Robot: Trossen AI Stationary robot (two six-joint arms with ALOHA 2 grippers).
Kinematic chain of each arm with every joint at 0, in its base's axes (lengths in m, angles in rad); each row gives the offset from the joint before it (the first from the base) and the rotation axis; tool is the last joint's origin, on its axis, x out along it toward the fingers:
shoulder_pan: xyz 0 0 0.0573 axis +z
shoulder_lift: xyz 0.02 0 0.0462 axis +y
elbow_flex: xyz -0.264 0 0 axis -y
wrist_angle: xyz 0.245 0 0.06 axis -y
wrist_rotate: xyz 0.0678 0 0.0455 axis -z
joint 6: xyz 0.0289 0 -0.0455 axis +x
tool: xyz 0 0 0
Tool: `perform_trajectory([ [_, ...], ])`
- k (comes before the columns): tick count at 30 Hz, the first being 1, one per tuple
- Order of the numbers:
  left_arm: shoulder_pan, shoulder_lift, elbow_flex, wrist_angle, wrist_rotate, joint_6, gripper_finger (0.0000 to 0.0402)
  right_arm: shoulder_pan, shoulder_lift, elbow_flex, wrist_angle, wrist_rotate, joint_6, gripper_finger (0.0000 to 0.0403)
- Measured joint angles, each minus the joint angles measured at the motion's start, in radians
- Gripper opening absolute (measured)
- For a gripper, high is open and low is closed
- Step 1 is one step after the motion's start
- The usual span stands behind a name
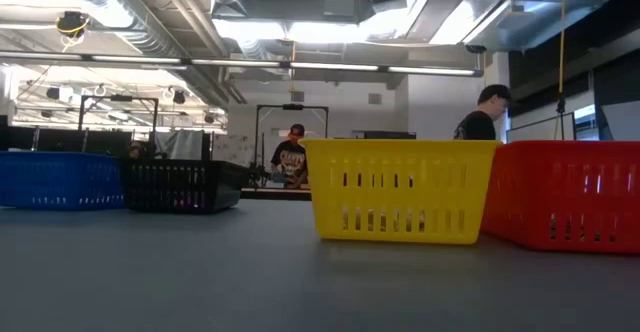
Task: Sort Halloween decoration
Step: Put the bone toy into the blue bin
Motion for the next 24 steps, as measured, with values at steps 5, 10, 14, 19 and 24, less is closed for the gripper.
perform_trajectory([
  [5, 0.0, 0.0, 0.0, 0.0, 0.0, 0.0, 0.0051, 0.0, 0.0, 0.0, 0.002, 0.0, 0.0, 0.0019],
  [10, 0.0, 0.0, 0.0, 0.0, 0.0, 0.0, 0.0028, 0.0, 0.0, 0.0, 0.002, 0.0, 0.0, 0.0019],
  [14, 0.0, 0.0, 0.0, -0.001, 0.0, 0.0, 0.0008, 0.0, 0.0, 0.0, 0.001, -0.001, 0.002, 0.0019],
  [19, 0.0, 0.0, 0.0, -0.001, 0.0, 0.0, 0.0004, 0.0, 0.0, 0.0, 0.002, -0.001, 0.003, 0.0019],
  [24, 0.0, 0.0, 0.0, -0.001, 0.0, 0.0, 0.0004, 0.0, 0.0, 0.0, 0.003, -0.001, 0.004, 0.0019],
])
